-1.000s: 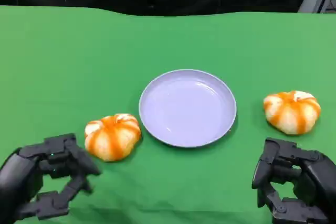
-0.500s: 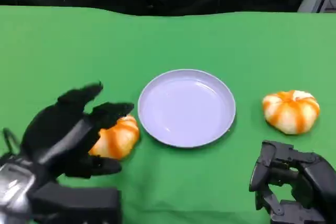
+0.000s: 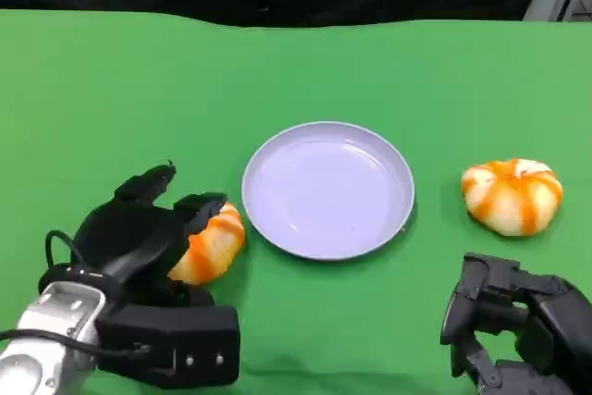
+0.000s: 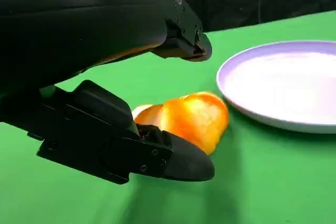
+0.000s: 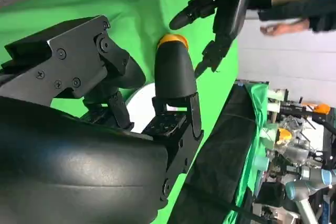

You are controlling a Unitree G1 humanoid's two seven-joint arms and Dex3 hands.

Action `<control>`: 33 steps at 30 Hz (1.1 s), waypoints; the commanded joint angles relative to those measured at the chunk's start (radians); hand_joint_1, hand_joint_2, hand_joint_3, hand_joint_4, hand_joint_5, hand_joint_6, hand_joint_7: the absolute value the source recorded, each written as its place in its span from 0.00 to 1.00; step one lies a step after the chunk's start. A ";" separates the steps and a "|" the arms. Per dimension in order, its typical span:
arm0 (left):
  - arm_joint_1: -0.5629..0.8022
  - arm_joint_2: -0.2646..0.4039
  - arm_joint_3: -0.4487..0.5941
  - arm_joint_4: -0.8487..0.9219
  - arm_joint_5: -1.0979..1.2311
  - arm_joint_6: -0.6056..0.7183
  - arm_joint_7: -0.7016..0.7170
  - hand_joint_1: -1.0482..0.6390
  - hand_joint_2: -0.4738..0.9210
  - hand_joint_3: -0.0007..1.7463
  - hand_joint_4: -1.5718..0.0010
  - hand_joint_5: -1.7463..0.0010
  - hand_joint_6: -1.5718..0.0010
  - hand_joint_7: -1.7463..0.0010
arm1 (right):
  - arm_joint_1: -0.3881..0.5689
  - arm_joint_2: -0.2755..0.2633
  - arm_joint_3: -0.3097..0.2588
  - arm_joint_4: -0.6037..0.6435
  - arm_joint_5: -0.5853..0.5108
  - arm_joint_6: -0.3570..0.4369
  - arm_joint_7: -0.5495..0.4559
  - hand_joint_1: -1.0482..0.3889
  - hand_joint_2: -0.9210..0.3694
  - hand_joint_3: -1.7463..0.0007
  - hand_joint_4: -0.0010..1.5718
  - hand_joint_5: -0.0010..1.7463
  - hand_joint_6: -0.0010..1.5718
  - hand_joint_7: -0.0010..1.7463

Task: Grasp the bread from the table and place it into the plate.

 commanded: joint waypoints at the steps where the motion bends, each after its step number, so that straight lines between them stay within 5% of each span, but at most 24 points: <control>1: -0.037 0.023 -0.013 0.081 -0.035 0.024 0.040 0.11 1.00 0.16 1.00 1.00 0.82 1.00 | 0.008 -0.008 -0.004 -0.025 0.004 0.014 -0.006 0.73 0.21 0.40 0.48 1.00 0.47 0.84; 33: -0.212 -0.044 -0.178 0.403 -0.154 0.065 0.144 0.13 1.00 0.17 0.97 0.99 0.82 1.00 | 0.030 -0.002 0.014 -0.071 -0.009 0.036 -0.028 0.74 0.21 0.40 0.48 1.00 0.47 0.85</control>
